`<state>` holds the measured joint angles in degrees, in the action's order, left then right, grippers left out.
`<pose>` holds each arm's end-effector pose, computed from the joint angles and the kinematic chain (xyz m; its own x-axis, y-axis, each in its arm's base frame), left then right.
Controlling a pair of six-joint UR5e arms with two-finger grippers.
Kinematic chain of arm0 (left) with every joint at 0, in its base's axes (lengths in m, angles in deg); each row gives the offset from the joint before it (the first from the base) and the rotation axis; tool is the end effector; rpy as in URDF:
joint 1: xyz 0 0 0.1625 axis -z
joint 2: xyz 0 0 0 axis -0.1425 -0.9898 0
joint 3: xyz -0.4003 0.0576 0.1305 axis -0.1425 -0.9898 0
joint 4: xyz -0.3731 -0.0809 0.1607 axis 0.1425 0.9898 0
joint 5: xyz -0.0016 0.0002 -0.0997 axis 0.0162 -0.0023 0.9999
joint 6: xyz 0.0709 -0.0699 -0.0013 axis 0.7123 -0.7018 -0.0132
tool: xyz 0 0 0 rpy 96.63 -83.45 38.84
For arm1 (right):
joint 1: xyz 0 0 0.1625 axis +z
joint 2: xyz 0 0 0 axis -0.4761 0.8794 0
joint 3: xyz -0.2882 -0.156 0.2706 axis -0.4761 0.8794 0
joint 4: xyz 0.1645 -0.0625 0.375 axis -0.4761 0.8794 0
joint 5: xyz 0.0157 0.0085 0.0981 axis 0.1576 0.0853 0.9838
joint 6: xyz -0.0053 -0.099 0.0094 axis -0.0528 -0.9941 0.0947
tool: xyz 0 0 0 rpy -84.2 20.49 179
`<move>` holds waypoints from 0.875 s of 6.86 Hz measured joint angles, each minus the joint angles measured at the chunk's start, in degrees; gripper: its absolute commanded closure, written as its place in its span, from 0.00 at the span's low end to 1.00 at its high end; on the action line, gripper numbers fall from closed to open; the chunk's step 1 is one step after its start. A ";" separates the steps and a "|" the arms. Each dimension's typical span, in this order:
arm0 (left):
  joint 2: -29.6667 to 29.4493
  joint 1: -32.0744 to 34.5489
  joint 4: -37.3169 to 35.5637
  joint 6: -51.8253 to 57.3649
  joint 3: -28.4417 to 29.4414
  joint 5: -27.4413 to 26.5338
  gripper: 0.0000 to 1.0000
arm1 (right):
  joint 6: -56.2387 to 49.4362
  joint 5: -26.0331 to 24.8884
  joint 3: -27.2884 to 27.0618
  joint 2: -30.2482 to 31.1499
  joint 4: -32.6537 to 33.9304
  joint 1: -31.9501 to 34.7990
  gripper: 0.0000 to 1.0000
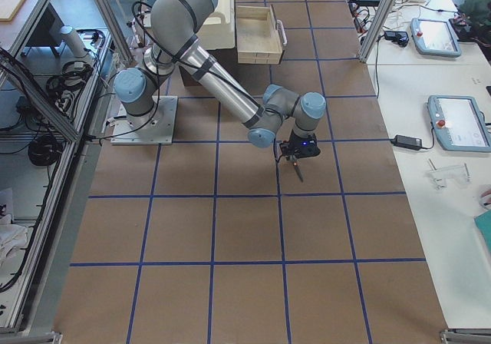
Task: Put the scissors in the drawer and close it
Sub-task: 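Lower the right gripper and close it on the scissors handle, then lift the scissors with the right gripper and carry them over the drawer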
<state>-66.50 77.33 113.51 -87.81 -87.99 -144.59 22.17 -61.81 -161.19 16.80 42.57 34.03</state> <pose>-0.0959 -0.4609 0.4968 -0.9895 -0.1435 -0.0156 -0.1432 0.9895 -0.0197 -0.1855 -0.6299 0.1763 -0.1888 0.9802 0.0605 0.9810 0.1910 -0.0342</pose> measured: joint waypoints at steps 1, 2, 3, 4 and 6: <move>0.00 0.00 0.00 0.02 0.00 0.00 0.00 | -0.19 0.05 0.03 0.08 0.06 -0.09 0.73; 0.00 0.00 0.00 0.00 0.00 0.00 0.00 | -0.17 0.15 0.03 0.07 0.08 -0.10 0.78; 0.00 0.00 0.00 0.01 0.00 0.00 0.00 | -0.15 0.34 0.03 0.07 -0.01 -0.11 0.82; 0.00 0.00 0.00 0.04 0.00 0.00 0.00 | -0.16 0.59 0.03 0.08 -0.24 -0.13 0.92; 0.00 0.00 0.00 0.03 0.00 -0.02 0.00 | 0.26 0.96 0.06 0.25 -0.66 -0.12 1.00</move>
<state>-66.50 77.32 113.51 -87.78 -88.00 -144.61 22.43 -60.85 -161.13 17.05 41.91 33.91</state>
